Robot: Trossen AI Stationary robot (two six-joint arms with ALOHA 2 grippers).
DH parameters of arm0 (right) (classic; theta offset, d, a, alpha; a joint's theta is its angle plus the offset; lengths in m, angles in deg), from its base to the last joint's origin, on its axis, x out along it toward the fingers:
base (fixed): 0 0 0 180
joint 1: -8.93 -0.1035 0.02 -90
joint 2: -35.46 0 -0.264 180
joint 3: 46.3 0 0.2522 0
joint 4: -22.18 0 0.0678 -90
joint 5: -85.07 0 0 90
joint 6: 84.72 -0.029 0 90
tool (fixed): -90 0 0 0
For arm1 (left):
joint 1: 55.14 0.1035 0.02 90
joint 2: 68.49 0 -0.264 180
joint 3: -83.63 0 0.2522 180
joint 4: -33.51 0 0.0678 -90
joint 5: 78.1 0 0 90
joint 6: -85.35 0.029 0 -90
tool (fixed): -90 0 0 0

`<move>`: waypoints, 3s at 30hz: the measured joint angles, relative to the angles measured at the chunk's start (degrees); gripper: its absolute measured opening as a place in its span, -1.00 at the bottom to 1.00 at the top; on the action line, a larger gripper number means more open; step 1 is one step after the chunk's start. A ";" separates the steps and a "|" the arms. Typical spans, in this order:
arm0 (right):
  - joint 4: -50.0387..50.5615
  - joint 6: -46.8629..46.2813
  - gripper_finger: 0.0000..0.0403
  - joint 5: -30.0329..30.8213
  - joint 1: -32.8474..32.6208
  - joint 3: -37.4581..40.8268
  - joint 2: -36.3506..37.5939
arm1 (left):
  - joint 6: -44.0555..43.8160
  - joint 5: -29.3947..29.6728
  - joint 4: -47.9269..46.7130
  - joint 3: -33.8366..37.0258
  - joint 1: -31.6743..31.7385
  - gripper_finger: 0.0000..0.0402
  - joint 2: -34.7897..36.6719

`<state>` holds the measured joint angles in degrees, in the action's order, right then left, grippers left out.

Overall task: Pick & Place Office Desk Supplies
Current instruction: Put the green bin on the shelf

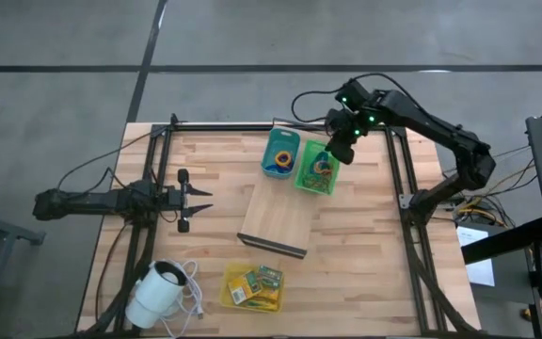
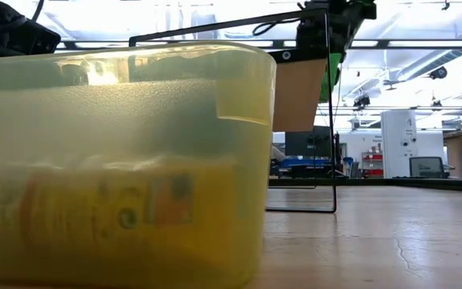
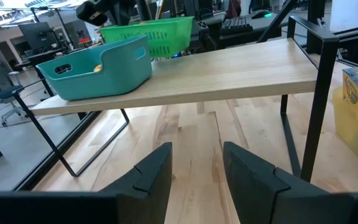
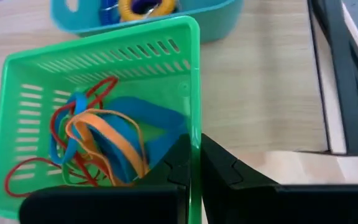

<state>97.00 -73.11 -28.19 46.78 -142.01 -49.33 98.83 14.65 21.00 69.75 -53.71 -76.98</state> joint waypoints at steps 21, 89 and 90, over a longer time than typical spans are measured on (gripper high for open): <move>-1.72 -2.38 -0.94 2.25 0.20 -1.88 -3.25 | 0.00 -0.01 0.00 0.00 -0.02 -0.28 0.00; -0.50 -3.45 -0.63 -0.13 -3.27 -0.81 8.65 | 0.00 0.01 0.00 0.00 0.00 -0.28 0.00; -1.06 -3.47 -0.63 -0.70 -4.05 -0.46 9.68 | 0.00 0.00 0.00 0.00 0.00 -0.28 0.00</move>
<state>95.95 -76.58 -28.88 42.73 -142.47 -39.65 98.83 14.65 21.00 69.75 -53.71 -76.98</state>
